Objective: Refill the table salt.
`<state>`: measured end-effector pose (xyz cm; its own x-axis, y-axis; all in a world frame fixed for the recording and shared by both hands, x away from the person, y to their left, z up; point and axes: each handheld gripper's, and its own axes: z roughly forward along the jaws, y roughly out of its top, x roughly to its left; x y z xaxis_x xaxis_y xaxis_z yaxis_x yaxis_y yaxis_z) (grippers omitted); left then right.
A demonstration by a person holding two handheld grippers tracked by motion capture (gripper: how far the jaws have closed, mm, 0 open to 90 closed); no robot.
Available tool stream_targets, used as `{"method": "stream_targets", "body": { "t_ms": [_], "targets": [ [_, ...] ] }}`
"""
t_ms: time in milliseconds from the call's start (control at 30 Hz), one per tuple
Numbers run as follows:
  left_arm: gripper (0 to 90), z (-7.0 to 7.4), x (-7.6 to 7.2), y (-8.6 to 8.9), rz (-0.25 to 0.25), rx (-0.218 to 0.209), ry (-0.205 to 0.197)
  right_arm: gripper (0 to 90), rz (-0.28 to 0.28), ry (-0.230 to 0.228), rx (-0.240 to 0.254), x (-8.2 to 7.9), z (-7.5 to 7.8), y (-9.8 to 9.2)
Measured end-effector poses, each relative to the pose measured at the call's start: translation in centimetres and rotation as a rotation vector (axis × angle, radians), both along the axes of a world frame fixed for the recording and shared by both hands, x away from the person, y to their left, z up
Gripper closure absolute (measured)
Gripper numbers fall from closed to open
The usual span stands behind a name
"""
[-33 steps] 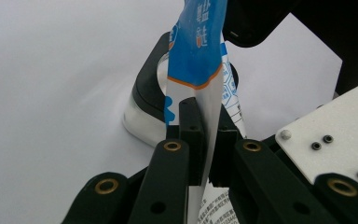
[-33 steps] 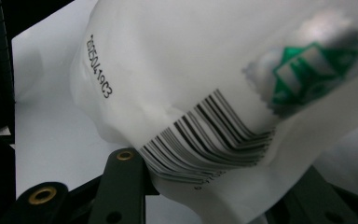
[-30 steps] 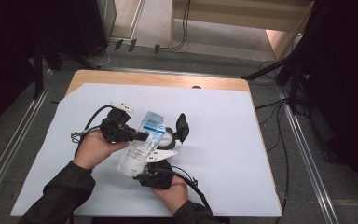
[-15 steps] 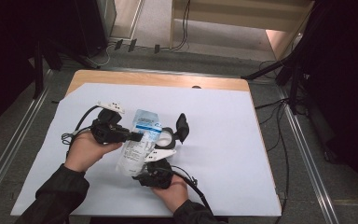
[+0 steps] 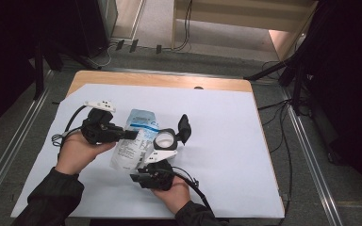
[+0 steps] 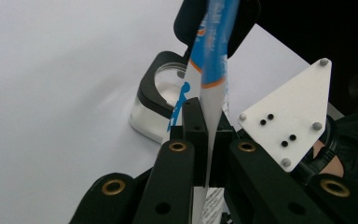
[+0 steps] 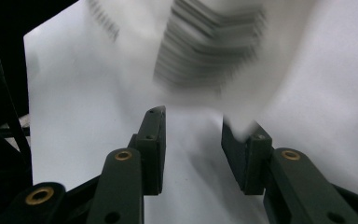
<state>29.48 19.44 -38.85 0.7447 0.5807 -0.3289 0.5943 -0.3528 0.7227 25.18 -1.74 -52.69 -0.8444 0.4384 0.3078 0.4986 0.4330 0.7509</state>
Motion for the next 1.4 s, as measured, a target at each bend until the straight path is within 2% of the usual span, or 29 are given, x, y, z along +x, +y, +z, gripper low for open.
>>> {"method": "stream_targets", "body": {
  "t_ms": [167, 433, 600, 933, 1067, 1100, 1167, 1200, 1333, 1400],
  "targets": [
    [90.0, 0.3, 0.1, 0.8, 0.029, 0.006, -0.01, 61.9, -0.002, -0.002, 0.017, 0.1, 0.4, -0.4],
    [90.0, 0.6, 0.5, 1.9, 0.056, -0.014, -0.019, 60.6, -0.008, -0.008, 0.034, 0.2, 1.1, -1.1],
    [90.0, 0.7, 0.9, 2.2, 0.076, -0.002, -0.037, 60.3, -0.016, -0.007, 0.044, 0.4, 1.7, -1.9],
    [90.0, 0.4, 2.1, 2.8, 0.107, 0.004, -0.038, 58.9, -0.016, -0.035, 0.036, 0.1, 2.8, -3.6],
    [90.0, 0.3, 2.6, 3.0, 0.129, 0.015, -0.05, 56.8, -0.018, -0.016, 0.043, 0.1, 3.2, -4.7],
    [90.0, 0.3, 2.9, 3.2, 0.136, 0.009, -0.045, 56.5, -0.019, -0.017, 0.041, 0.1, 3.3, -5.0],
    [90.0, 0.1, 3.2, 3.3, 0.149, 0.007, -0.047, 56.6, -0.017, -0.063, 0.035, 0.0, 3.3, -5.6],
    [90.0, 0.1, 3.3, 3.4, 0.148, 0.007, -0.048, 56.6, -0.019, -0.072, 0.031, 0.0, 3.4, -5.9],
    [90.0, -0.2, 3.6, 3.7, 0.171, 0.021, -0.052, 56.6, -0.016, -0.064, 0.047, 0.1, 3.7, -6.8],
    [90.0, -0.3, 3.9, 4.0, 0.183, 0.003, -0.05, 56.6, -0.017, -0.069, 0.04, 0.2, 3.9, -7.2]
  ]
}}
